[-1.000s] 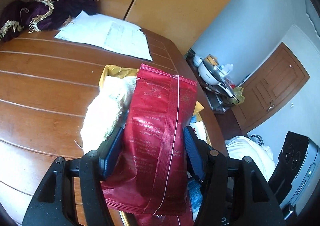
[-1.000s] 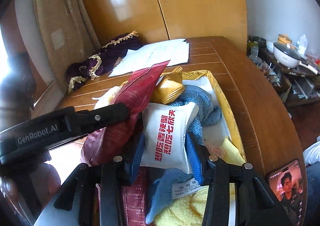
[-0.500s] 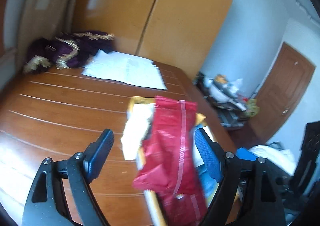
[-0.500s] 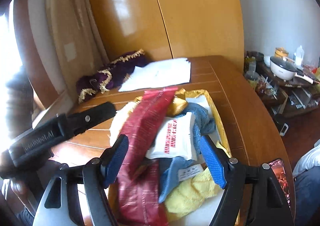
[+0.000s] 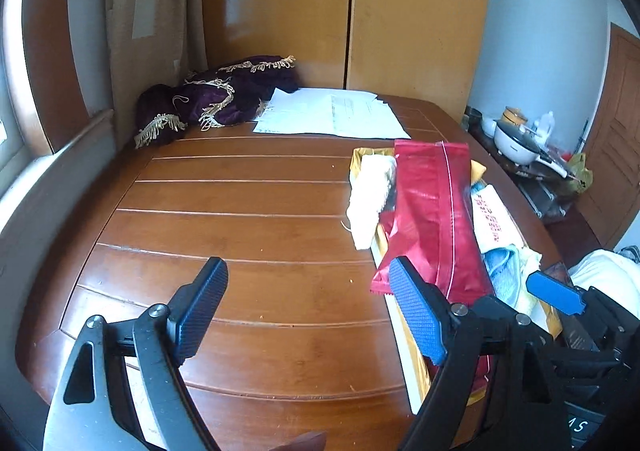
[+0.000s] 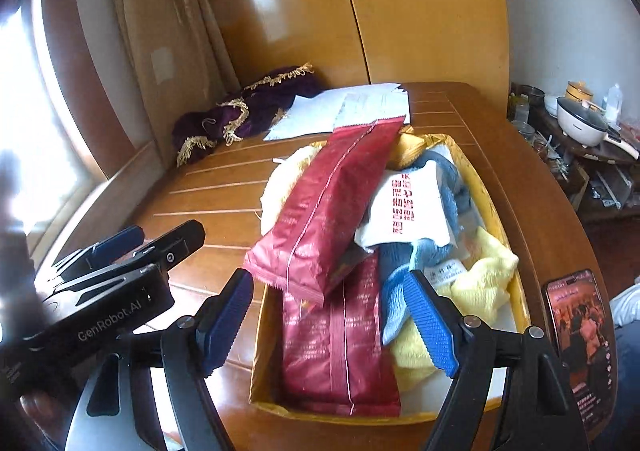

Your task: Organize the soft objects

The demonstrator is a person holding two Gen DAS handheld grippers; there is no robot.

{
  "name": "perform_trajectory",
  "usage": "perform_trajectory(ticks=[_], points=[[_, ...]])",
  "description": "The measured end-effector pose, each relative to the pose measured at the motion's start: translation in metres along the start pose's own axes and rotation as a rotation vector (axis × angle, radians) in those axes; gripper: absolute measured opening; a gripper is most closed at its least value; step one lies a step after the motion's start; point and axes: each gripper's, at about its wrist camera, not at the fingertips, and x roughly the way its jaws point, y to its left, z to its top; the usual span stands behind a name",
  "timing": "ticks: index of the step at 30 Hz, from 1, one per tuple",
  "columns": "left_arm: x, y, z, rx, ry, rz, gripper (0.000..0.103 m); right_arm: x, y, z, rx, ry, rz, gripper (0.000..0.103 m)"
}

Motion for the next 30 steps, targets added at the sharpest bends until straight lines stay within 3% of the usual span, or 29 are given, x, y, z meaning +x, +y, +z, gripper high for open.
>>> perform_trajectory(ticks=[9,30], points=[[0.001,-0.015,-0.01,0.033,0.018,-0.006,0.083,-0.008,-0.007,-0.012,0.009,0.002,-0.053,0.081],[-0.001,-0.031,-0.013,0.057,0.018,0.008,0.083,-0.022,-0.024,-0.01,0.027,-0.031,-0.05,0.081]])
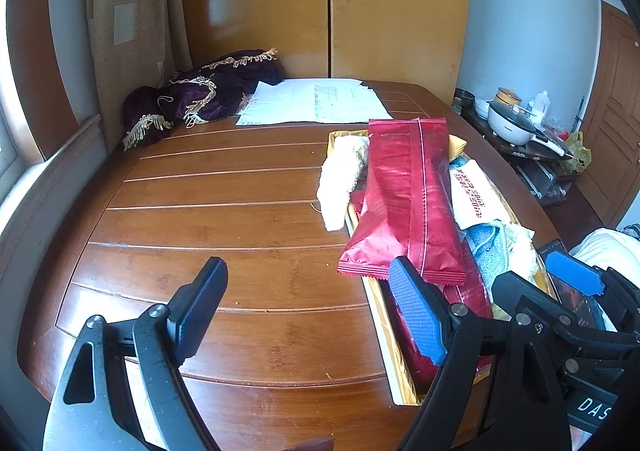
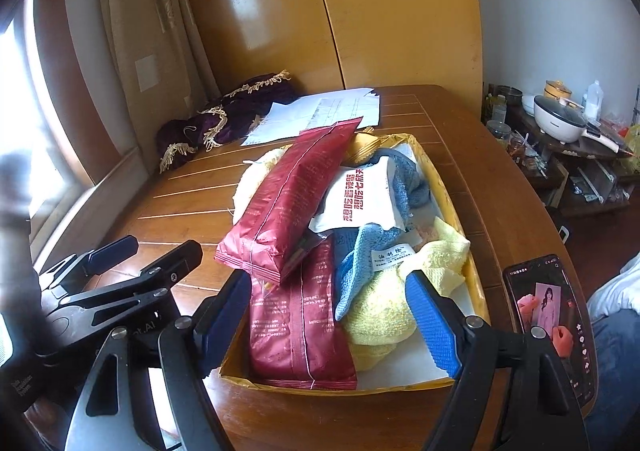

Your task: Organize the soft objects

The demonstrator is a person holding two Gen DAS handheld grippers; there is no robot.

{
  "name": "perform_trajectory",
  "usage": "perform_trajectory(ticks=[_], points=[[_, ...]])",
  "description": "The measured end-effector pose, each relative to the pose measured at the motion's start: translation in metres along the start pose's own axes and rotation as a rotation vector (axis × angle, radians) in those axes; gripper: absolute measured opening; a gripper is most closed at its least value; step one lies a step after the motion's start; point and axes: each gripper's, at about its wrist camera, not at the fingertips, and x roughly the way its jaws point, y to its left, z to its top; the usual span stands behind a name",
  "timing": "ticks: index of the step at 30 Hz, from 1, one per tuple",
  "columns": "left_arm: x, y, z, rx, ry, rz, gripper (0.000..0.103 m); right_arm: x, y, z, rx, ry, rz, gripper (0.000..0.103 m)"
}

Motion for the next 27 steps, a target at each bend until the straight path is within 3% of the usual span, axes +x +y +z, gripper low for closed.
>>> perform_trajectory(ticks=[27], points=[[0.008,-0.012,-0.002,0.038,0.002,0.025,0.083,0.002,-0.01,0.001,0.014,-0.016,0.024,0.081]])
